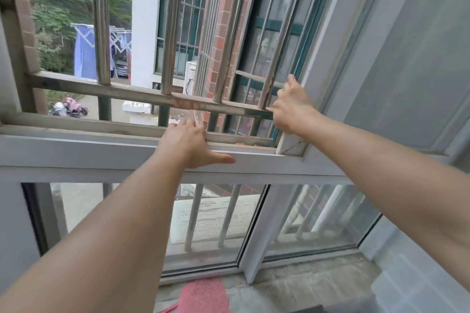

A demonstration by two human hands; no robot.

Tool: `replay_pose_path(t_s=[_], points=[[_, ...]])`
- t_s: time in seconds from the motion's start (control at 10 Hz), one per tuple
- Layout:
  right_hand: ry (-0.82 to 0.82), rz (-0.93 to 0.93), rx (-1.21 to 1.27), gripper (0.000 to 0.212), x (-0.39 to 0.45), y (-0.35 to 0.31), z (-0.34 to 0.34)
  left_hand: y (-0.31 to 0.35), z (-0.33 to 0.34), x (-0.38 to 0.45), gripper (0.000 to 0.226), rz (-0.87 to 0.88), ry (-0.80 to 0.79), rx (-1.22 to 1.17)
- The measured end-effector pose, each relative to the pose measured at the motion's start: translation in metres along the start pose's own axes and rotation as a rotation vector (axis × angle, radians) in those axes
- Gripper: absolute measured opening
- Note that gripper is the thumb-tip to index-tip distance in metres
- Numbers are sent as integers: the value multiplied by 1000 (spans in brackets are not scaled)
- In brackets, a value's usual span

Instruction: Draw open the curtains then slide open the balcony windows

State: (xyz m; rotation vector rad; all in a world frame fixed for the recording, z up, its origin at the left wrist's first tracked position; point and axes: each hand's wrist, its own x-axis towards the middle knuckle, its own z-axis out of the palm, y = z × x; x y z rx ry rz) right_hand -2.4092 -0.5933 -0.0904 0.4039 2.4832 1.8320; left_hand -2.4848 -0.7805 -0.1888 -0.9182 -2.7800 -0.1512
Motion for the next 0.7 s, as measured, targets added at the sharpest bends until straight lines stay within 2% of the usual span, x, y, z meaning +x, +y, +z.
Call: replay_pose_path(t_s=[0.3,0.4,0.5,0.6,0.7], points=[[8,14,-19,45,0,0,7,5,-2,-5,130,-24,-25,25],[37,-20,-23,46,-2,0,11,7,-2,-11,119,-12,-33,36],[120,-59,17,55,-9,-3,22,4,-6,-20,98,20,-102,55],[179,-61,122,60,-27,-3,32,5,-19,-40,86,54,-179,113],[102,-114,181,58,-59,-15,39,18,-31,-68,72,56,-196,123]])
